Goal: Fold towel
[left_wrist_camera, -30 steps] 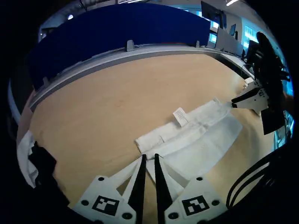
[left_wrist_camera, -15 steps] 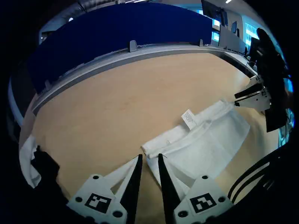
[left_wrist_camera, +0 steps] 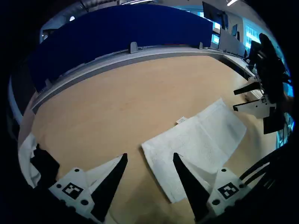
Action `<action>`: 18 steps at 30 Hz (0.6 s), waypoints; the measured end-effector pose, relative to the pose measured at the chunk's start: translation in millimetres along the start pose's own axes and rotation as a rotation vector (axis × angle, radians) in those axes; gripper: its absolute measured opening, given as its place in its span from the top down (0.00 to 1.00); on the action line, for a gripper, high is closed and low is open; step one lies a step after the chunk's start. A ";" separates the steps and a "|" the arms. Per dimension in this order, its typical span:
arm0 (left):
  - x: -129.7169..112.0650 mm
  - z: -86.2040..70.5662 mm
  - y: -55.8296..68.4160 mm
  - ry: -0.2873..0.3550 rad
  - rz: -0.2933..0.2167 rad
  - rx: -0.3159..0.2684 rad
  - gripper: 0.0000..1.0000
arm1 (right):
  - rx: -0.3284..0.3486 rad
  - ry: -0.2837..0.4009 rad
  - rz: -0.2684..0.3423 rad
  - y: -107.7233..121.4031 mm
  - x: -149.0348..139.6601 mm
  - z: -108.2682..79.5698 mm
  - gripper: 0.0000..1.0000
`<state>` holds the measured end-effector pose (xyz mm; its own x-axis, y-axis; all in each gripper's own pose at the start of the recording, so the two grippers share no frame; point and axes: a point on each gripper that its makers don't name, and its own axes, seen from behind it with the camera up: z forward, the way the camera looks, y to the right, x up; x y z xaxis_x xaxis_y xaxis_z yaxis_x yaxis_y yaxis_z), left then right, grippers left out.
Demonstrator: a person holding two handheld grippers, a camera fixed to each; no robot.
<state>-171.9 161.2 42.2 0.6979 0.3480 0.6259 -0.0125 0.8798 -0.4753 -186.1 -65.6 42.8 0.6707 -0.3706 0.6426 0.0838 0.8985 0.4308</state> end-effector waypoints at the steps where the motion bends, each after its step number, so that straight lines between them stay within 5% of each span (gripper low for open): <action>1: -0.3 -0.7 -0.1 0.001 -0.001 0.000 0.08 | 0.000 0.001 0.001 -0.1 0.0 -0.7 0.00; 18: -13.3 -31.5 5.8 0.008 -0.043 0.015 0.07 | 0.007 0.001 0.003 -13.1 -13.3 -30.1 0.00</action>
<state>-158.7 151.5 11.6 0.7041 0.3074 0.6401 0.0065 0.8986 -0.4387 -173.9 -65.4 9.5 0.6717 -0.3673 0.6434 0.0767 0.8983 0.4327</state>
